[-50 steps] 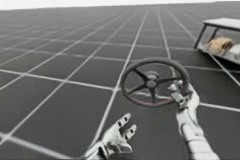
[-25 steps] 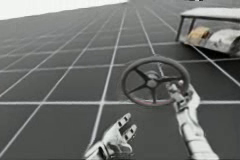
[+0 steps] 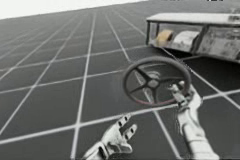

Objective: Pick up and drop off the object

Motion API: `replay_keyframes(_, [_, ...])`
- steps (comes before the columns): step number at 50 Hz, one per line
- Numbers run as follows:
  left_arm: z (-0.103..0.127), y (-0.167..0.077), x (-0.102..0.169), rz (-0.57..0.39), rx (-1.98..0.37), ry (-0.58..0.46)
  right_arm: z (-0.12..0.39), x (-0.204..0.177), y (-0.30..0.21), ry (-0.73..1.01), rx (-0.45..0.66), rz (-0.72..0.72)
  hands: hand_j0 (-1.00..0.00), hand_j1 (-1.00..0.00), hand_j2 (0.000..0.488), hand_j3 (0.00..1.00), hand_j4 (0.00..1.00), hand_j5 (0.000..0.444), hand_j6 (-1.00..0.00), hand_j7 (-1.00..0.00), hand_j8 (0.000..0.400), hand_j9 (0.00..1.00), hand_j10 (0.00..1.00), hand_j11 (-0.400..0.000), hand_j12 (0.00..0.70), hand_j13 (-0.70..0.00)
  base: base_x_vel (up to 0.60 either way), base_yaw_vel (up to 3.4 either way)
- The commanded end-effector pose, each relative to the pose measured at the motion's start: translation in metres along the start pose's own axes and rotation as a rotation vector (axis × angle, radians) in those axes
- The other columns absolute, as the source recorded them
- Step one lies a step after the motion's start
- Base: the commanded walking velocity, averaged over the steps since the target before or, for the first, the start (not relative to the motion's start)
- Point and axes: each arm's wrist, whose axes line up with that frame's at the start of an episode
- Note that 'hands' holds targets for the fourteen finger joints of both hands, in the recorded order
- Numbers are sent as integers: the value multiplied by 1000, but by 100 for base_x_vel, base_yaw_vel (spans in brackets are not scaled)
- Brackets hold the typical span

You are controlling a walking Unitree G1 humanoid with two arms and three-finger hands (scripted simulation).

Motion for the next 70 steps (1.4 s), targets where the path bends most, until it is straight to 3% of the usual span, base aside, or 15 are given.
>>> replay_keyframes(1, [-1, 3, -3, -3, -16, -14, 5, -1, 13, -21, -2, 35, 0, 0, 0, 1000, 1000, 0, 0, 0, 0, 1000, 1000, -400, 0, -700, 41, -33])
replay_keyframes(70, [-1, 3, -3, -3, -16, -14, 5, -1, 13, -21, -2, 35, 0, 0, 0, 1000, 1000, 0, 0, 0, 0, 1000, 1000, -400, 0, -700, 49, -21])
